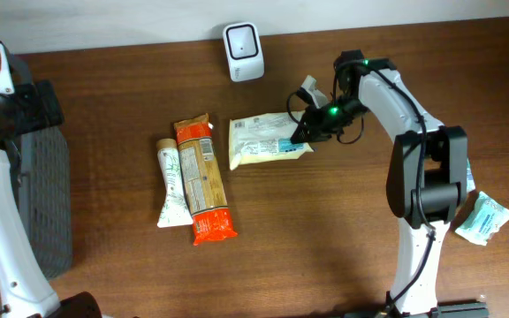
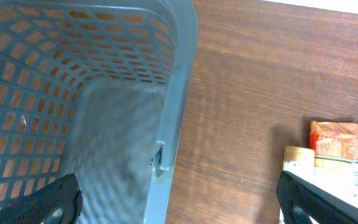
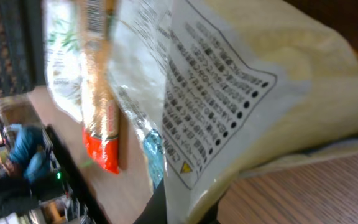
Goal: Scan the item barcode
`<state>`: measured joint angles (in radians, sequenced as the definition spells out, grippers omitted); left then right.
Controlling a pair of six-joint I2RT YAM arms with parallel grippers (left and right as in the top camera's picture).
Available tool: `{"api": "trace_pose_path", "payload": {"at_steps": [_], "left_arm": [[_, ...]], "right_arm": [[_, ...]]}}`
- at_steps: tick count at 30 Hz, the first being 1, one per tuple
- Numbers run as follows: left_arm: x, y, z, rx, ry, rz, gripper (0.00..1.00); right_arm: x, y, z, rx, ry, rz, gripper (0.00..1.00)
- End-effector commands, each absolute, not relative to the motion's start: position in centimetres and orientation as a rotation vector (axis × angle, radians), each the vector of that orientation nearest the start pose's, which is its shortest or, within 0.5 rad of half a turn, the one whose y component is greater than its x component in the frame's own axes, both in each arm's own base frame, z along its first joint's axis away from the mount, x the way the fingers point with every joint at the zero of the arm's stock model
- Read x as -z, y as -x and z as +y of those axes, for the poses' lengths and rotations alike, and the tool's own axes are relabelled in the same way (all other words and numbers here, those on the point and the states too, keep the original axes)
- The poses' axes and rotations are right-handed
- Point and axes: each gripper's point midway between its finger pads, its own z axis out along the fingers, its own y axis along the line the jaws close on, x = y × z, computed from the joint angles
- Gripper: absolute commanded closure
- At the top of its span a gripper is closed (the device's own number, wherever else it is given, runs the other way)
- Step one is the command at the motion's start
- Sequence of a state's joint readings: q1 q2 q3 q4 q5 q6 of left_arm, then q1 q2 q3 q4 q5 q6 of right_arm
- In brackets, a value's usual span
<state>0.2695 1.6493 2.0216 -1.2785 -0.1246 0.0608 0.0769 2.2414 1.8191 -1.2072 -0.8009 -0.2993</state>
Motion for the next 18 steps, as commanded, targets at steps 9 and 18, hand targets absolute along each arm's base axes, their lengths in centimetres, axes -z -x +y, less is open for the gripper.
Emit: {"api": "trace_pose_path", "payload": {"at_steps": [9,18], "left_arm": [[-33.5,-37.6,12.7,-0.307,0.301,2.456,0.01],[-33.5,-37.6,12.7,-0.307,0.301,2.456,0.01]], "right_arm": [[-7.2,-44.5,12.1,-0.669,0.321,2.960,0.01],[-2.0,-46.2,17.2,-0.048,1.413,2.599,0.02]]}}
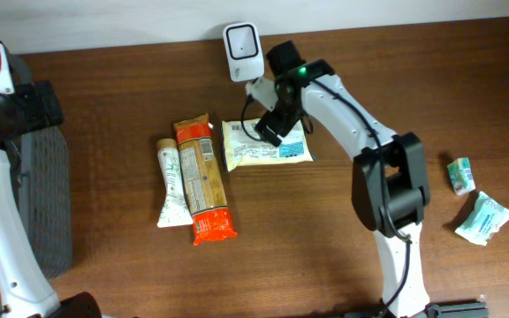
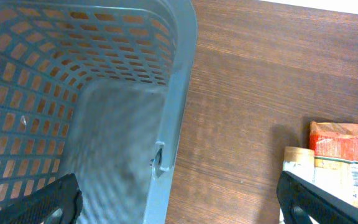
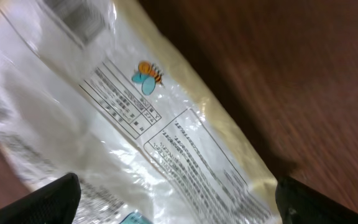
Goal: Scan the item barcode
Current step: 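Hold the yellow bag over the barcode scanner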
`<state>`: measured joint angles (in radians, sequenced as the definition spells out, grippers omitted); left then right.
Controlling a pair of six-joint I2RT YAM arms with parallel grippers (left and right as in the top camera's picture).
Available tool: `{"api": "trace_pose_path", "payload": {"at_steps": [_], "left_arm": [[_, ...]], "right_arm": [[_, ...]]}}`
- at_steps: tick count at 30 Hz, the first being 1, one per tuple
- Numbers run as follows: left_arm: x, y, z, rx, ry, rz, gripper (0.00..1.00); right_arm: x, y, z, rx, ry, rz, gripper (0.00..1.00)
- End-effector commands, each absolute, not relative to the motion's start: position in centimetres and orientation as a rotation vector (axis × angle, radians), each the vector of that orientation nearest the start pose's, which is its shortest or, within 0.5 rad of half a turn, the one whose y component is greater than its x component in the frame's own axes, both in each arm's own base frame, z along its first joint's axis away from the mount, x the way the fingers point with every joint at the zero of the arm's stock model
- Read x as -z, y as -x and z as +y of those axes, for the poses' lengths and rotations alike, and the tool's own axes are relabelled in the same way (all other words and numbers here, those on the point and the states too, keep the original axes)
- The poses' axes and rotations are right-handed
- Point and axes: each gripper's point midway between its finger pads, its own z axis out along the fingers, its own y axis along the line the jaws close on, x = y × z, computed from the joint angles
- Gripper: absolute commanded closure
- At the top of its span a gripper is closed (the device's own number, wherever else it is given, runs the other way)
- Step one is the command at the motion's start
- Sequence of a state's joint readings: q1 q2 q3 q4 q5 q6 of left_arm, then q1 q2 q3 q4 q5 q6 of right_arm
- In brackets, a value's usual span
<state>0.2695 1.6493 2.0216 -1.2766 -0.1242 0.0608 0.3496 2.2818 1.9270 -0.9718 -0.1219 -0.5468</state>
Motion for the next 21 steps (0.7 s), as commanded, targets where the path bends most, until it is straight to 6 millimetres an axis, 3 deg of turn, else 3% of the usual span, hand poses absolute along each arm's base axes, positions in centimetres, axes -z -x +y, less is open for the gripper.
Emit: {"api": "trace_pose_path", "payload": {"at_steps": [1,3,6,7,8,9,11,13,15,16,19,21], "left_arm": [[-33.5,-37.6,12.7,-0.307,0.301,2.456,0.01],[-33.5,-37.6,12.7,-0.307,0.301,2.456,0.01],[-33.5,-37.6,12.7,-0.307,0.301,2.456,0.01],[-33.5,-37.6,12.7,-0.307,0.301,2.456,0.01],[-33.5,-37.6,12.7,-0.307,0.301,2.456,0.01],[-33.5,-37.6,12.7,-0.307,0.301,2.456,0.01],[-33.5,-37.6,12.7,-0.307,0.301,2.456,0.01],[-33.5,-37.6,12.7,-0.307,0.301,2.456,0.01],[-33.5,-37.6,12.7,-0.307,0.301,2.456,0.01],[-33.5,-37.6,12.7,-0.307,0.301,2.456,0.01],[-33.5,-37.6,12.7,-0.307,0.301,2.456,0.01],[-33.5,-37.6,12.7,-0.307,0.301,2.456,0.01]], "right_arm": [[-1.4,-46.0,16.6,-0.046,1.410,2.626,0.02],[0.5,-45.9,14.3,-0.051,1.374,2.706,0.02],[1.4,-45.0,13.8,-0.175,1.314,2.770,0.01],[1.7,-44.6,14.1,-0.216,1.266,2.799,0.14],[2.4,-43.2,14.8,-0.321,1.187,2.859,0.59],[2.8,-42.2,15.5,-0.419,1.182,2.868,0.76],[3.1,-40.7,16.1,-0.535,1.170,2.891,0.93],[2.1,-40.7,16.2,-0.619,0.954,2.981,0.96],[-0.6,-42.0,16.5,-0.773,0.653,3.015,0.96],[-2.2,-42.5,16.8,-0.868,0.619,2.970,0.96],[-8.7,-44.3,17.7,-0.887,0.634,2.820,0.96],[-14.5,-44.1,19.8,-0.846,0.744,2.670,0.96]]}}
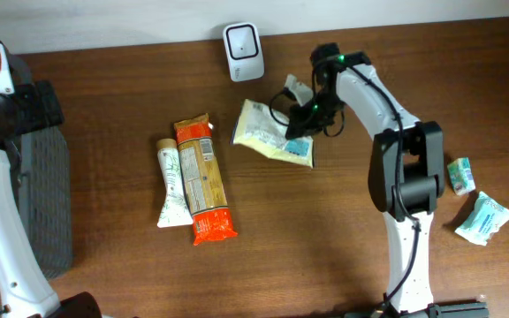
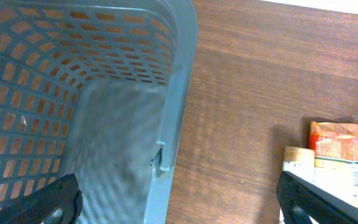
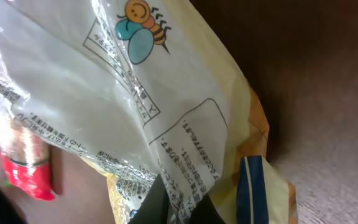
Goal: Scan the item barcode
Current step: 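Hold the yellow bag over the barcode scanner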
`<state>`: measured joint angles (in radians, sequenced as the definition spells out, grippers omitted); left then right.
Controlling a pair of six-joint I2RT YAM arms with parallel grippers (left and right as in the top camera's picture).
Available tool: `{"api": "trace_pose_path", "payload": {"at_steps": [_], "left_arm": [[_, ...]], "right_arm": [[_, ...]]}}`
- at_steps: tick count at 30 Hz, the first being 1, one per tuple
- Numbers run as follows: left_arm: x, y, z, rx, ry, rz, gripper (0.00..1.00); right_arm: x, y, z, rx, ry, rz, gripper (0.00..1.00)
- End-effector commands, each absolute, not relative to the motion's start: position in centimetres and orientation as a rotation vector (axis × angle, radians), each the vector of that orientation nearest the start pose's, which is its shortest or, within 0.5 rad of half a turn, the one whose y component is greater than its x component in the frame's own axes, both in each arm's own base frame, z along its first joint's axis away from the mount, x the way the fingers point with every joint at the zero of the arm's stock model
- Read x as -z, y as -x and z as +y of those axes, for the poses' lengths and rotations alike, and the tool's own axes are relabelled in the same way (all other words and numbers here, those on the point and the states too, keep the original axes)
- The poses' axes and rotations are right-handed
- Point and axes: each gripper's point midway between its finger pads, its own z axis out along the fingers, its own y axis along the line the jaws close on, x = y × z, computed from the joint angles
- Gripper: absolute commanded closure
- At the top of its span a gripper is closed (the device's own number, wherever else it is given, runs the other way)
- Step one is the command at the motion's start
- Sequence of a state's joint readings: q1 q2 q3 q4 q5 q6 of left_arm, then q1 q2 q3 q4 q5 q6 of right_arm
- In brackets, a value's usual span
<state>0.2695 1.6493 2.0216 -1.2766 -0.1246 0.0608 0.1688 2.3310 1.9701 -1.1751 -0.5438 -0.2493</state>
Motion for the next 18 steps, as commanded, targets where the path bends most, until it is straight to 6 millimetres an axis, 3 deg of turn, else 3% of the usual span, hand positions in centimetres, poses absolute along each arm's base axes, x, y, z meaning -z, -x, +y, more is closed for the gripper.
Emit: {"api": "trace_pose_path", "payload": {"at_steps": [1,3,5,10,13,14,16,18], "left_arm": [[-33.5,-37.6,12.7,-0.307,0.301,2.456,0.01],[-33.5,-37.6,12.7,-0.307,0.301,2.456,0.01],[-33.5,-37.6,12.7,-0.307,0.301,2.456,0.01],[-33.5,-37.6,12.7,-0.307,0.301,2.456,0.01],[-33.5,-37.6,12.7,-0.307,0.301,2.456,0.01],[-33.5,-37.6,12.7,-0.307,0.301,2.456,0.01],[-33.5,-37.6,12.7,-0.307,0.301,2.456,0.01],[-33.5,-37.6,12.7,-0.307,0.301,2.456,0.01]], "right_arm": [[-18.0,-43.5,20.9,-0.814,0.809,2.579,0.96],[-22.7,-42.5,21.4,-0.623,0.868,2.478,0.96],[-24.8,-41.6,21.5,-0.421,0.901,2.438,0.96],[-25.5,-41.0,22.4,-0.119,0.931,2.405,0.96],[-26.1,-43.5,20.0,0.122,0.807,2.374,0.96],[-26.9,-45.4,18.3,0.263,0.662,2.343,0.96],[-29.1,-48.3,17.6,0.358,0.518,2.219,0.96],[-32.9,-50.8,16.3,0.456,0.339,2.058,0.96]]}}
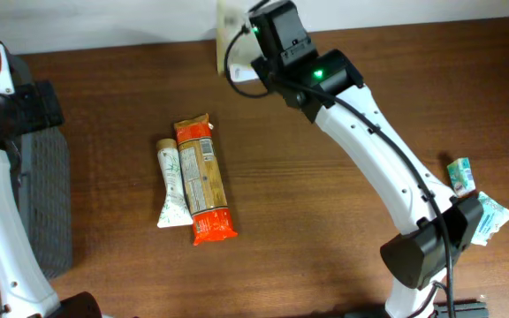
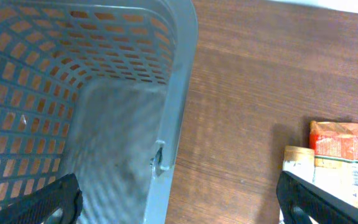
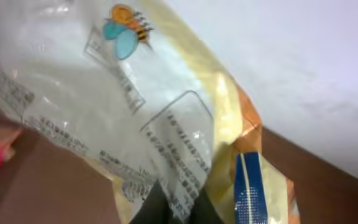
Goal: Scan the item barcode
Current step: 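Hold the yellow bag over the barcode scanner, then move the yellow bag right and release it on the table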
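Note:
A pale yellow bag (image 3: 135, 106) with printed text and a bee logo fills the right wrist view. My right gripper (image 3: 174, 202) is shut on its lower edge. Overhead, the right arm is raised high at the back of the table, and the bag (image 1: 229, 19) shows blurred beside the wrist against the white wall. The scanner is hidden under the arm and bag. My left gripper (image 2: 179, 205) is open at the far left, with nothing between its fingers.
A grey mesh basket (image 2: 73, 93) lies under the left gripper. An orange packet (image 1: 203, 179) and a white tube (image 1: 171, 181) lie side by side left of centre. Two small green-white packets (image 1: 459, 175) (image 1: 484, 219) sit at the right edge.
The right gripper, still shut on the bag, has gone from just above the table right of the scanner to high up at the back, over where the scanner stood. The left arm is unchanged.
At first the right gripper was at the right end of the bag lying flat on the table. Then it was open over the bag near the scanner. Later it held the bag tilted off the table, and now holds it high at the back wall.

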`<state>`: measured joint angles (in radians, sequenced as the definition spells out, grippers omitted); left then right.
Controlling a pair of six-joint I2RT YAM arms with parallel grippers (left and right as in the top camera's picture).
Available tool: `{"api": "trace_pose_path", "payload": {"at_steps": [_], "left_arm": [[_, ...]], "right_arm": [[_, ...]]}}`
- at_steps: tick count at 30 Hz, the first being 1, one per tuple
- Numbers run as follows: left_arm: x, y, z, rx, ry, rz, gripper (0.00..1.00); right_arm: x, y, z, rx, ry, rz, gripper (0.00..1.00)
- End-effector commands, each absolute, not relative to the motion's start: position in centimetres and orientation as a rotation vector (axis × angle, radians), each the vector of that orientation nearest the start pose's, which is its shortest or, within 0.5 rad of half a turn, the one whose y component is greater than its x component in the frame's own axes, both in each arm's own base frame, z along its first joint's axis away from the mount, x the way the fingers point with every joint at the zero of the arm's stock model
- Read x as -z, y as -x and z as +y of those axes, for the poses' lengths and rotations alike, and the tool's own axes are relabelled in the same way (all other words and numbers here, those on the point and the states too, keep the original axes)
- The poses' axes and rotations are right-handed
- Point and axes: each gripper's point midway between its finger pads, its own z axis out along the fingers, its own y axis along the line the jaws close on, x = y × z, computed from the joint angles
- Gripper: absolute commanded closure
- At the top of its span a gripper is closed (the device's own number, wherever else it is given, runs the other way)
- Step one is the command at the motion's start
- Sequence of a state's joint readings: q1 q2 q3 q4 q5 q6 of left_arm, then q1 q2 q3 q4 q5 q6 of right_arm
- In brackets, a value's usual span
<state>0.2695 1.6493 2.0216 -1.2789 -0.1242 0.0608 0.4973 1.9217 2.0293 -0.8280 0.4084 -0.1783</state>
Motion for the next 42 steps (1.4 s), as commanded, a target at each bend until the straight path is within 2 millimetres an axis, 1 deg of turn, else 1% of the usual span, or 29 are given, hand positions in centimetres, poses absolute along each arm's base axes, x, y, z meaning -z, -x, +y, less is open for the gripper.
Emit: {"api": "trace_pose_path", "payload": {"at_steps": [1,2,3,4,5,6,8,9,10,12,13,15,19,25,26,27,29,30,31,32,33,34,35,36,37,38,40,41,42], "left_arm": [[-33.5,-37.6,12.7,-0.307,0.301,2.456,0.01],[-33.5,-37.6,12.7,-0.307,0.301,2.456,0.01],[-33.5,-37.6,12.7,-0.307,0.301,2.456,0.01],[-33.5,-37.6,12.7,-0.307,0.301,2.456,0.01],[-33.5,-37.6,12.7,-0.307,0.301,2.456,0.01],[-33.5,-37.6,12.7,-0.307,0.301,2.456,0.01],[-33.5,-37.6,12.7,-0.307,0.301,2.456,0.01],[-33.5,-37.6,12.7,-0.307,0.301,2.456,0.01],[-33.5,-37.6,12.7,-0.307,0.301,2.456,0.01],[-33.5,-37.6,12.7,-0.307,0.301,2.456,0.01],[-33.5,-37.6,12.7,-0.307,0.301,2.456,0.01],[-33.5,-37.6,12.7,-0.307,0.301,2.456,0.01],[-33.5,-37.6,12.7,-0.307,0.301,2.456,0.01],[-33.5,-37.6,12.7,-0.307,0.301,2.456,0.01],[-33.5,-37.6,12.7,-0.307,0.301,2.456,0.01],[-33.5,-37.6,12.7,-0.307,0.301,2.456,0.01],[-33.5,-37.6,12.7,-0.307,0.301,2.456,0.01],[-33.5,-37.6,12.7,-0.307,0.301,2.456,0.01],[-33.5,-37.6,12.7,-0.307,0.301,2.456,0.01],[-33.5,-37.6,12.7,-0.307,0.301,2.456,0.01],[-33.5,-37.6,12.7,-0.307,0.301,2.456,0.01],[-33.5,-37.6,12.7,-0.307,0.301,2.456,0.01],[-33.5,-37.6,12.7,-0.307,0.300,2.456,0.01],[-33.5,-37.6,12.7,-0.307,0.301,2.456,0.01],[-33.5,-37.6,12.7,-0.307,0.301,2.456,0.01],[-33.5,-37.6,12.7,-0.307,0.301,2.456,0.01],[-33.5,-37.6,12.7,-0.307,0.301,2.456,0.01],[-33.5,-37.6,12.7,-0.307,0.301,2.456,0.01],[-33.5,-37.6,12.7,-0.307,0.300,2.456,0.01]], "right_arm": [[-34.6,-51.9,15.2,0.569,0.282,1.975,0.96],[-35.5,-52.9,14.9,0.676,0.309,1.911,0.96],[-35.4,-54.0,14.9,0.817,0.415,1.867,0.96],[-35.1,-55.1,14.9,0.923,0.474,1.830,0.96],[-34.4,-56.8,15.4,1.058,0.575,1.773,0.96],[-33.1,-58.1,15.9,1.197,0.725,1.724,0.96],[-28.5,-60.6,17.2,1.489,1.203,1.590,0.96],[-26.8,-62.1,17.8,1.554,1.331,1.496,0.96],[-25.3,-63.5,18.2,1.556,1.364,1.438,0.96],[-23.5,-65.1,18.1,1.558,1.407,1.369,0.96],[-23.1,-65.6,17.9,1.571,1.412,1.348,0.96],[-23.0,-66.3,17.9,1.591,1.438,1.283,0.96],[-24.0,-66.8,18.3,1.597,1.409,1.208,0.96],[-24.2,-66.8,18.8,1.592,1.408,1.192,0.96],[-24.9,-66.5,18.9,1.590,1.397,1.187,0.96],[-26.5,-66.3,19.0,1.566,1.354,1.188,0.96],[-32.8,-64.2,18.3,1.365,1.159,1.268,0.96],[-34.6,-63.1,17.9,1.265,1.102,1.323,0.96],[-35.8,-61.7,17.6,1.156,1.068,1.394,0.96],[-36.6,-59.5,17.2,1.005,1.034,1.497,0.96],[-36.7,-56.9,17.0,0.755,0.949,1.637,0.96],[-36.5,-54.9,16.5,0.568,0.901,1.736,0.96],[-35.5,-52.2,14.3,0.320,0.796,1.914,0.96],[-34.1,-50.6,11.7,0.215,0.681,2.060,0.96],[-32.9,-49.6,9.4,0.162,0.555,2.175,0.96],[-30.4,-48.0,5.7,0.069,0.274,2.358,0.96],[-26.6,-44.7,-0.6,-0.019,-0.065,2.590,0.96],[-24.9,-43.1,-4.2,-0.016,-0.252,2.672,0.96],[-22.4,-41.1,-8.6,0.004,-0.445,2.748,0.96]]}}
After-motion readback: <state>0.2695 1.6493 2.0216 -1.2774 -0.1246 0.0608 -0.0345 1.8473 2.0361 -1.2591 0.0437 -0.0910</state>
